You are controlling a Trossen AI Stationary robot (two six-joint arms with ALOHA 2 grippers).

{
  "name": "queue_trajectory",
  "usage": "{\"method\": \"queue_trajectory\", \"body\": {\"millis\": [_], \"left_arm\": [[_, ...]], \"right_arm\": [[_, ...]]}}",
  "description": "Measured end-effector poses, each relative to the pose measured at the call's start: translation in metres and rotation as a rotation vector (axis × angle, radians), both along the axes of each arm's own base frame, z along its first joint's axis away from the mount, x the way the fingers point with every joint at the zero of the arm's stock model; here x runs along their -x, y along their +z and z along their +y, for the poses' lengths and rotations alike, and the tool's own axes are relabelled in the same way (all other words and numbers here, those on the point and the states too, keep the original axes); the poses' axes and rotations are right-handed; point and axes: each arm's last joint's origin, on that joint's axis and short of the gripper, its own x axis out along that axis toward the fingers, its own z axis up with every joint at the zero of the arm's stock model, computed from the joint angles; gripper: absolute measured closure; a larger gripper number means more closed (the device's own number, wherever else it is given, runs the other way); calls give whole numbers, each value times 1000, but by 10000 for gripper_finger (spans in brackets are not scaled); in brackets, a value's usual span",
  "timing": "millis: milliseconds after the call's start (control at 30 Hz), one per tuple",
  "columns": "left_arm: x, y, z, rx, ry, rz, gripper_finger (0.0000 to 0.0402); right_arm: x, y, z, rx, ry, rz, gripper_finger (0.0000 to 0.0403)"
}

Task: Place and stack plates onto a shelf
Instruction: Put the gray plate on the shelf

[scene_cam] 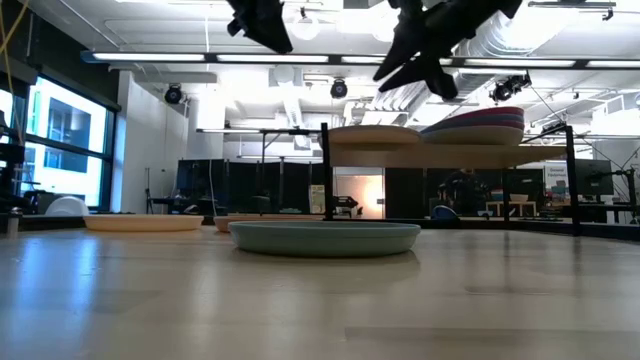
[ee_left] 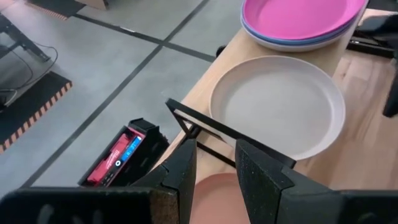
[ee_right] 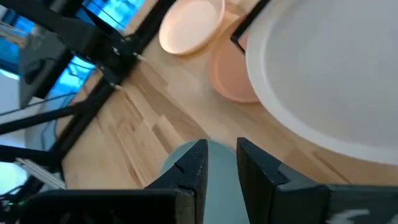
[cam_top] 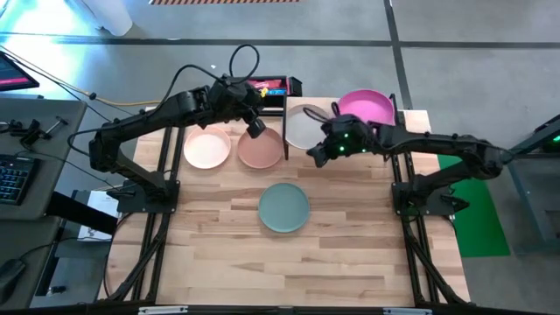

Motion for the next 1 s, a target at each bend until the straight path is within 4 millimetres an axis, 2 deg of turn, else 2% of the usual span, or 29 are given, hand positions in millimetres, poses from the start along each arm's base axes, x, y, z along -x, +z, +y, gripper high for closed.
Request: {"method": "queue_trajectory", "body": {"millis": [400,1000], "left_arm": [[2,0,5,1,18,1,300],[4,-2,4,12,18,25,300]], "right_arm": [[-24,-30,-2,-45,-53,83,336],[-23,-36,-8,-2,-226,128,336]]}}
